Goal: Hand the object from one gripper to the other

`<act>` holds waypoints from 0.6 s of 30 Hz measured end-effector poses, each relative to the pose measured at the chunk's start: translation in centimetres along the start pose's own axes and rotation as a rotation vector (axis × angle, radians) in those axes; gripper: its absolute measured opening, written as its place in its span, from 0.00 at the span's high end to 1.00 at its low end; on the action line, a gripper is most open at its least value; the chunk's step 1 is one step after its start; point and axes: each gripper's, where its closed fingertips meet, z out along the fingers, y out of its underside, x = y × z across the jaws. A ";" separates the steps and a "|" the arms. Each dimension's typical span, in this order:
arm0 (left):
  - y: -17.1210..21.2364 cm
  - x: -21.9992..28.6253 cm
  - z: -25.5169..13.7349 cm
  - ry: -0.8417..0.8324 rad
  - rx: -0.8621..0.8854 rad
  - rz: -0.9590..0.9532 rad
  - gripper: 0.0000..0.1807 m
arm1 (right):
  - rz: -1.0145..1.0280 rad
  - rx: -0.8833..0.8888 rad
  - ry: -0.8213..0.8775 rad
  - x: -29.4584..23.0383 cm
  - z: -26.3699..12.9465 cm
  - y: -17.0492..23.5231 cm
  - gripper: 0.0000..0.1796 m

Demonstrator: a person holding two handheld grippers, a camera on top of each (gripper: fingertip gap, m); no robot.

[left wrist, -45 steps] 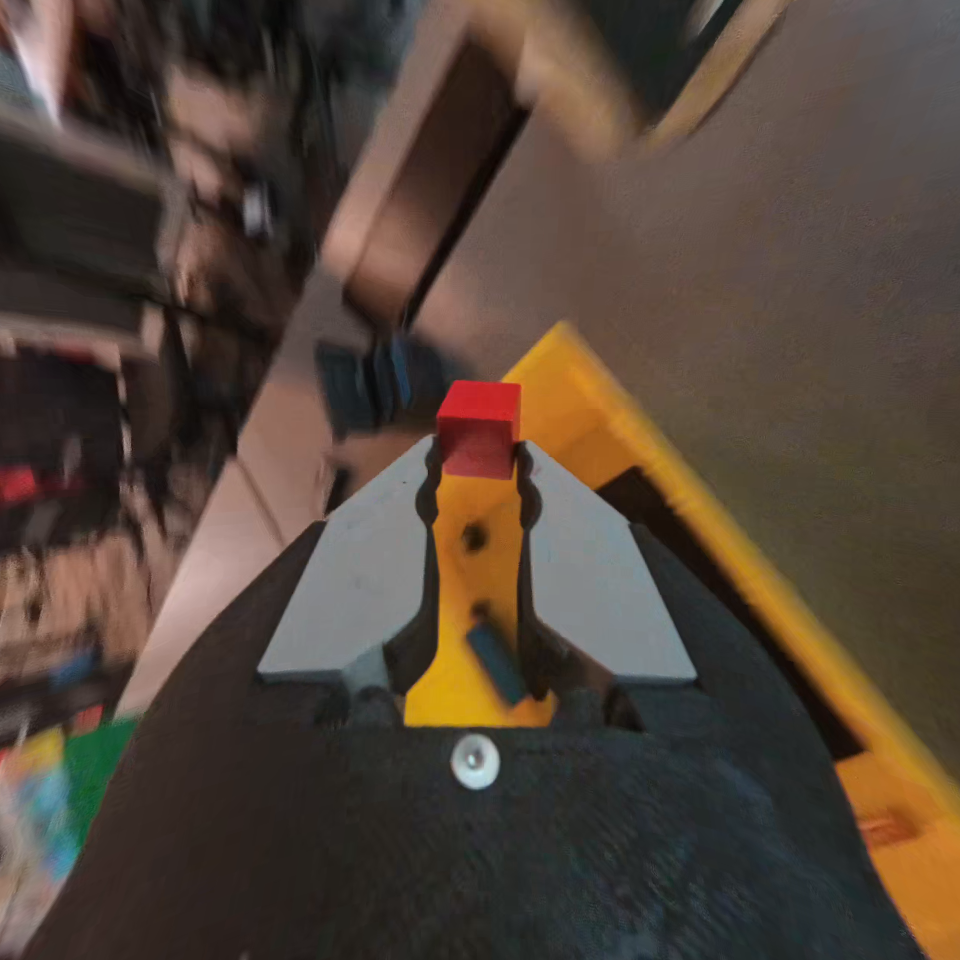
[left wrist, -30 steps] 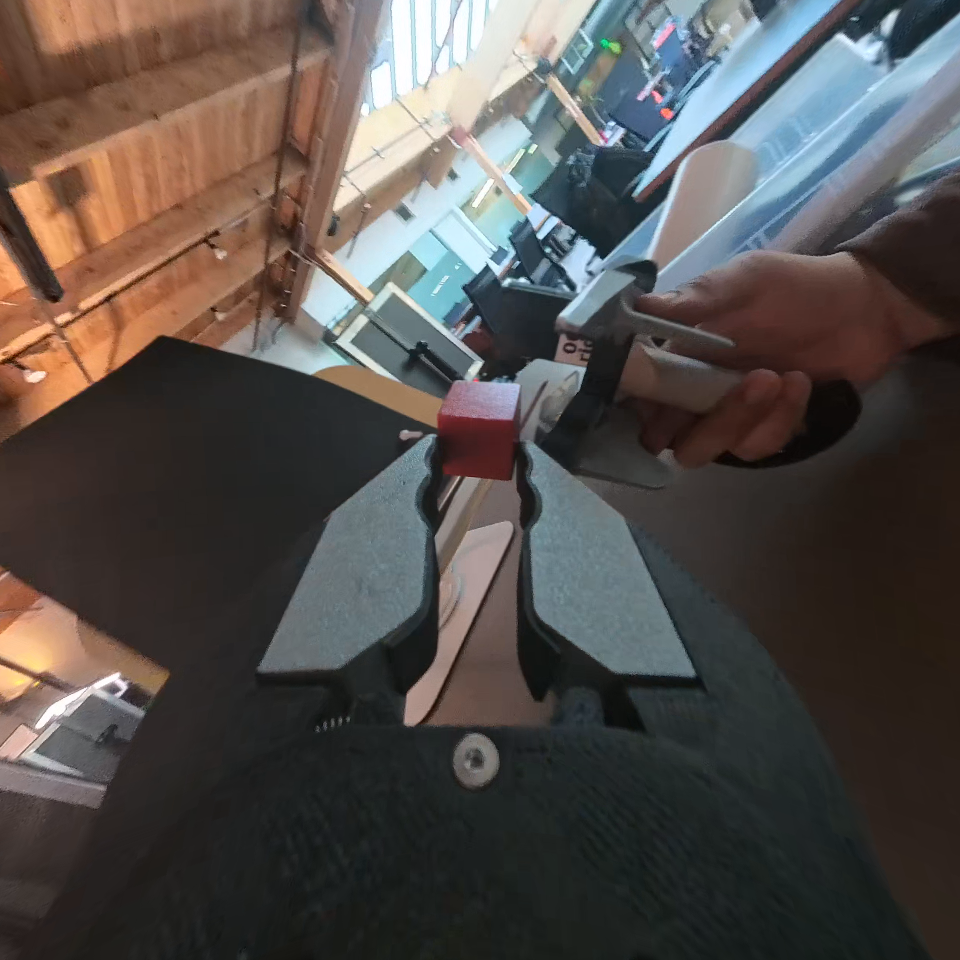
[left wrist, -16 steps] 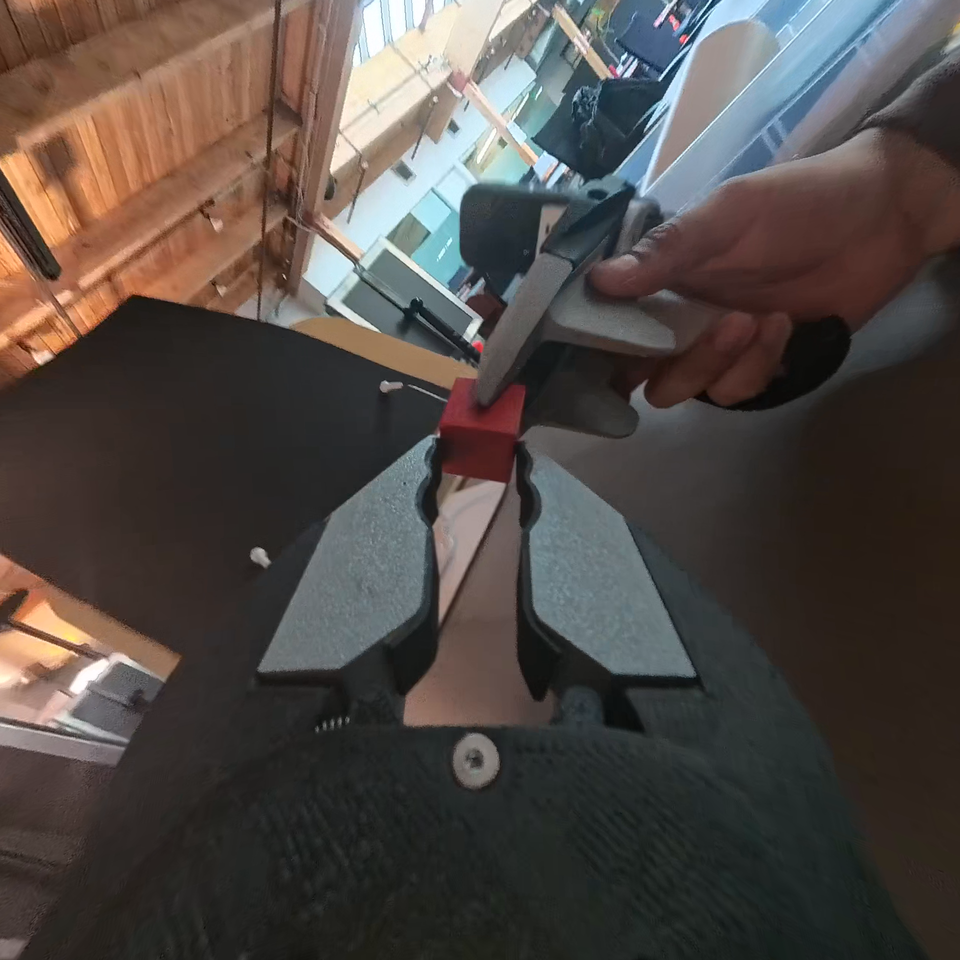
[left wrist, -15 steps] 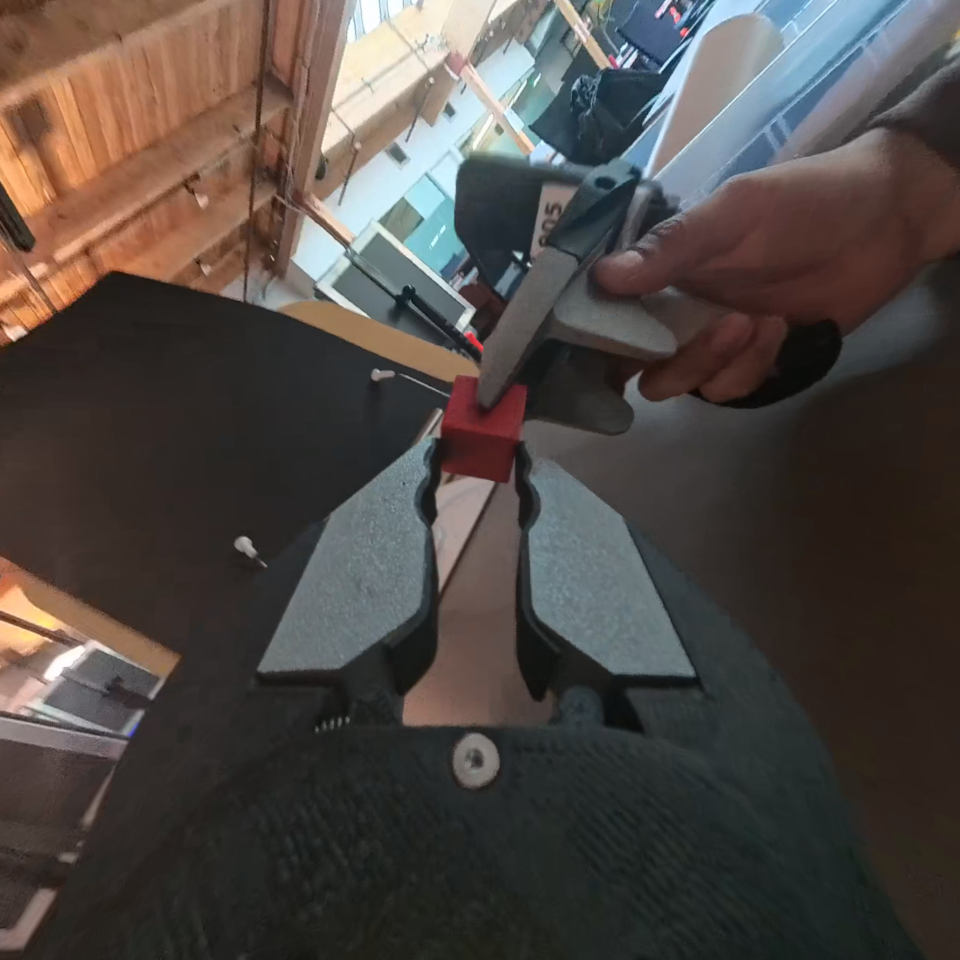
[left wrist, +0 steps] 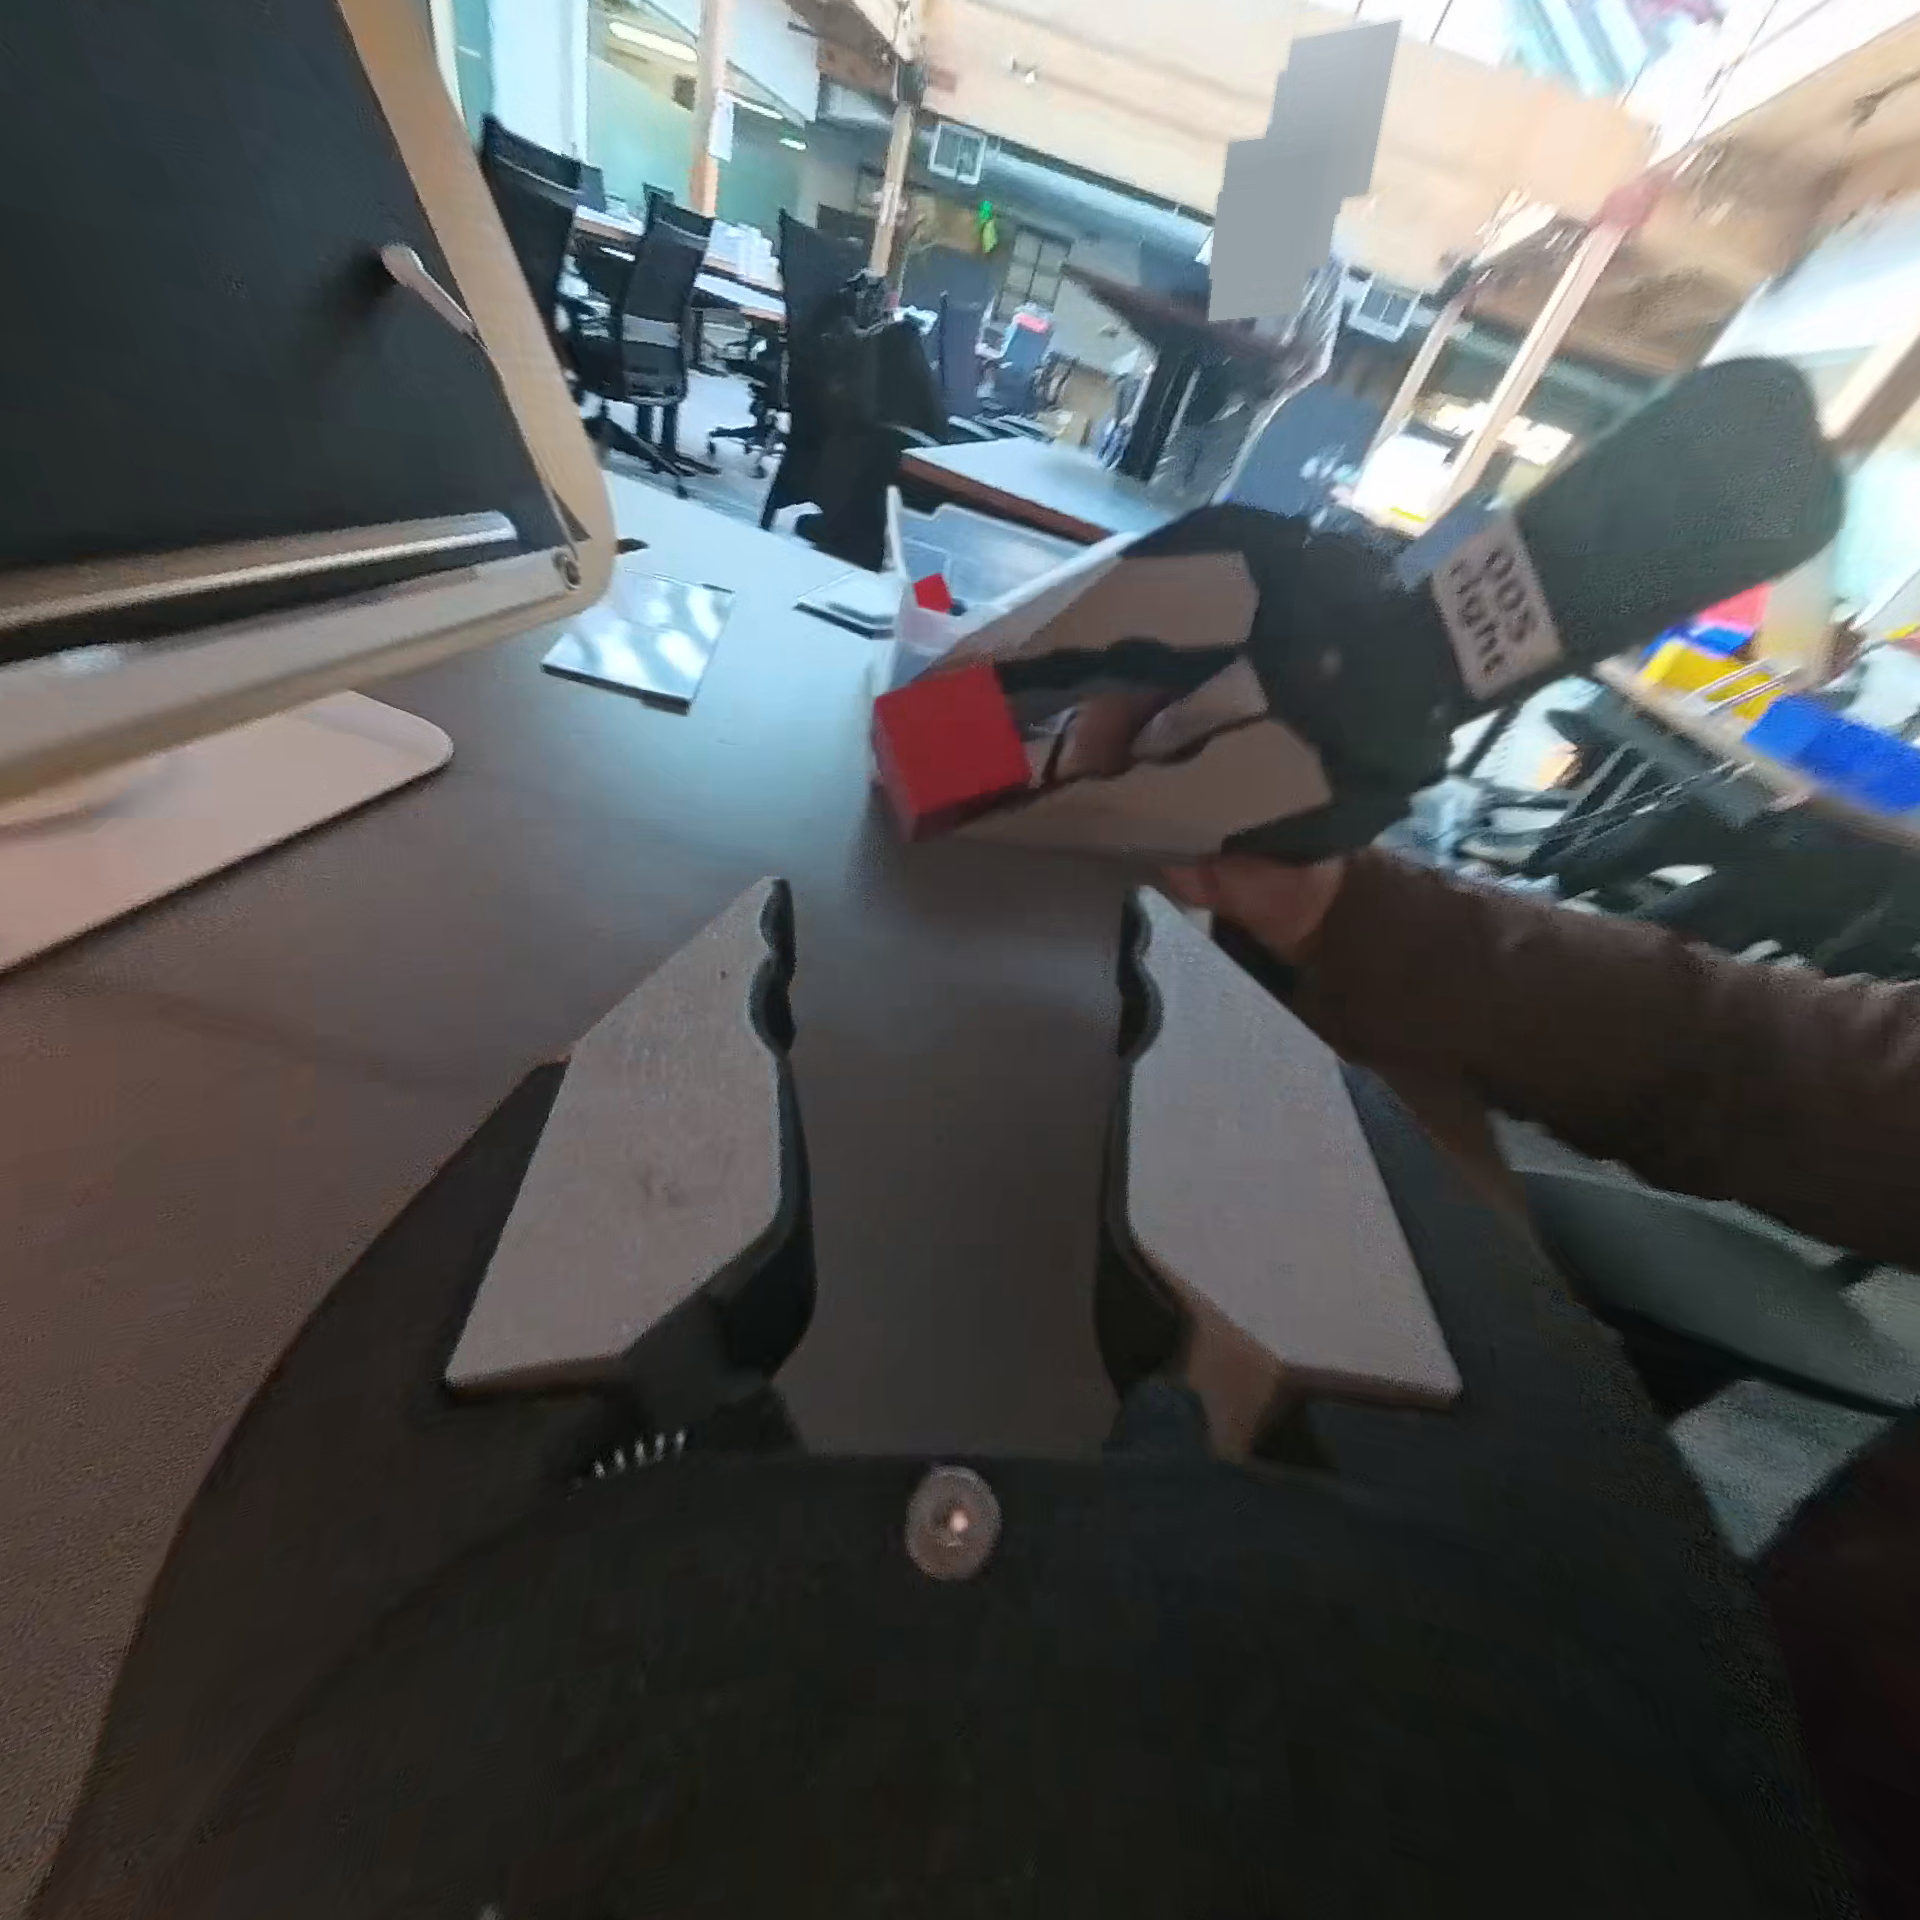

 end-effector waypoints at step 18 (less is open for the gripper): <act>1.1 0.2 0.4 0.048 -0.041 0.014 0.86 | -0.366 -0.109 0.091 -2.7 1.0 0.0 0.87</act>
